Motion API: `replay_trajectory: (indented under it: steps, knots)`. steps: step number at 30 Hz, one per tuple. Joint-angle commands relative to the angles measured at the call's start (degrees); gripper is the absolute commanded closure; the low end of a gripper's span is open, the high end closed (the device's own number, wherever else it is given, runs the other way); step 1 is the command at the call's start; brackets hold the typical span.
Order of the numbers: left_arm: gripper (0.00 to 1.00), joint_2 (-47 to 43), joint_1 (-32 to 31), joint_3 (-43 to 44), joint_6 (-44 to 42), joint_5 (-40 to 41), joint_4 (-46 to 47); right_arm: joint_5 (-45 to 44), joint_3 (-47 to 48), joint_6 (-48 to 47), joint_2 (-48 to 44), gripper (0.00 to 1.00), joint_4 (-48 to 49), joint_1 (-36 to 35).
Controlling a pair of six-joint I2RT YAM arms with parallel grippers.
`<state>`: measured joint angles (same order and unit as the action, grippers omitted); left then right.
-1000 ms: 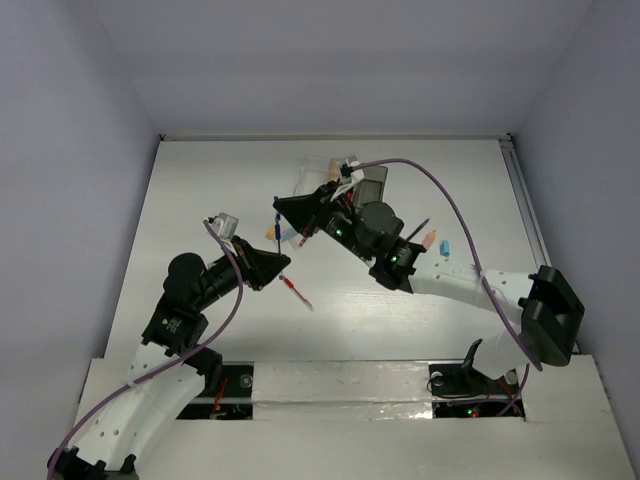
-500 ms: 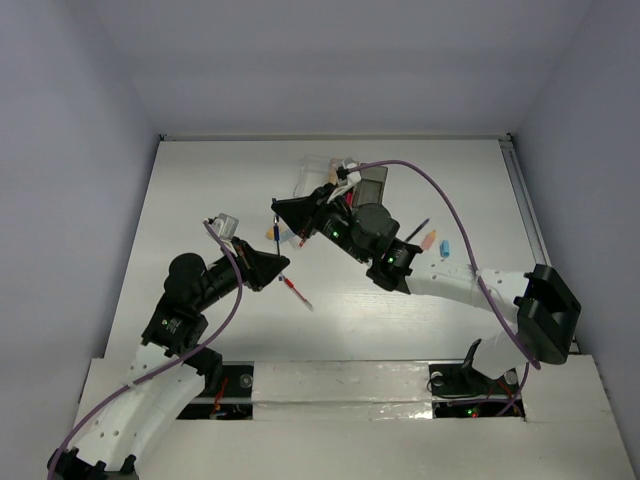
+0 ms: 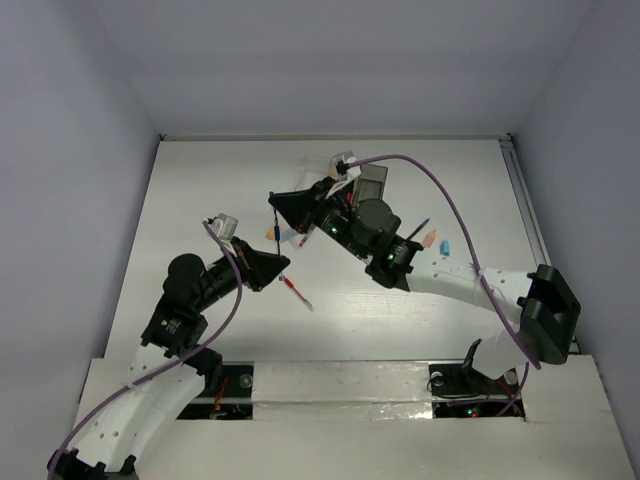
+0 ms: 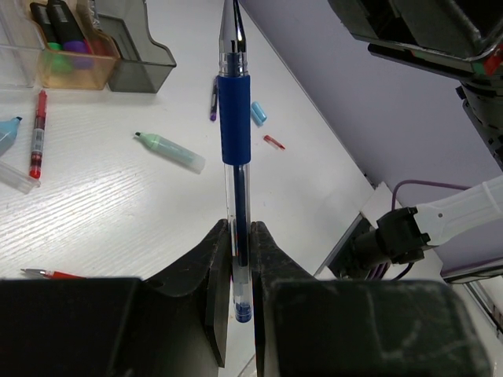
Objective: Sort the stationery into containers
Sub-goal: Close the pen cap on the pen.
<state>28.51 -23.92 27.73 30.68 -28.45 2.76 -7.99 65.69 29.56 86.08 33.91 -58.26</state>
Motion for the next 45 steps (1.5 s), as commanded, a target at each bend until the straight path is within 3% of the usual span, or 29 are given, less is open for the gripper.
replay_trajectory:
  steps: [1,26,45]
  knots:
    - [1.0,-1.2,-0.2,0.5,-0.1,-0.4,3.1,-0.6,1.6,-0.7,0.7,1.0,1.2,-0.7]
    - [1.0,-1.0,-0.2,1.1,-0.4,2.5,1.7,-1.0,-2.5,-0.7,-0.6,1.0,3.1,-0.7]
    - [1.0,0.1,-0.2,0.7,-0.3,-0.1,2.4,-2.6,-0.8,-2.0,-0.9,1.0,5.4,-0.7]
